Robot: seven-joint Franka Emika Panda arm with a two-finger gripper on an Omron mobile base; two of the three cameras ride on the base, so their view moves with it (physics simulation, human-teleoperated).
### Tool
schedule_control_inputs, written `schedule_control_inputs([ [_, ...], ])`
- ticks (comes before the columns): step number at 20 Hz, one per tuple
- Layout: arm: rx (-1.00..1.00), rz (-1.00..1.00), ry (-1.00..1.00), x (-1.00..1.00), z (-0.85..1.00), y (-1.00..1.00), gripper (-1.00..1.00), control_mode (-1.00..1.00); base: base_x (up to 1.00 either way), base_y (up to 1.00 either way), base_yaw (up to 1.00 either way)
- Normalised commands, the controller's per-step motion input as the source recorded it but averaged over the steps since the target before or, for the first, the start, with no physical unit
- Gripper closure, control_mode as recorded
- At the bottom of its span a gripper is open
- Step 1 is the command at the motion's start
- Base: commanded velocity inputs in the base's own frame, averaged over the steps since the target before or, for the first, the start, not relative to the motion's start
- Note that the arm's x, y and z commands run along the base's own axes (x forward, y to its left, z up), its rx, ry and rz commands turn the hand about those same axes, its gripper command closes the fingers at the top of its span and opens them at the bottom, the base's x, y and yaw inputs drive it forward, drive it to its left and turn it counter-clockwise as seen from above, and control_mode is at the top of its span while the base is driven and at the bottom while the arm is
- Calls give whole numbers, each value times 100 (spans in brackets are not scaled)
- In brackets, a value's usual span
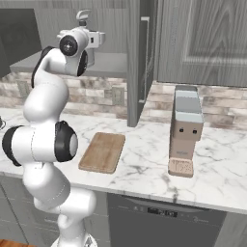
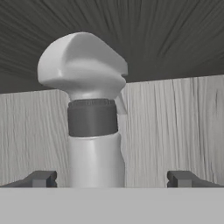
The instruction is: Grab the spray bottle from the cabinet, then place it next to the cutting board for sanitizing. Then grab the dish brush from the countertop next to the sink and place it next to the cutting board.
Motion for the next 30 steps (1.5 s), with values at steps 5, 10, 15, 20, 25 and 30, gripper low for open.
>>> schedule_control_inputs([
  [5, 0, 0, 0, 7, 0, 6, 100, -100, 0, 0, 0],
  [10, 0, 0, 0, 0, 0, 1, 100, -100, 0, 0, 0],
  [15, 0, 0, 0, 0, 0, 7, 100, -100, 0, 0, 0],
  [20, 0, 0, 0, 0, 0, 8, 100, -100, 0, 0, 0],
  [25, 8, 0, 0, -17, 0, -1, 100, -100, 0, 0, 0],
  [30, 24, 0, 0, -37, 0, 21, 100, -100, 0, 0, 0],
])
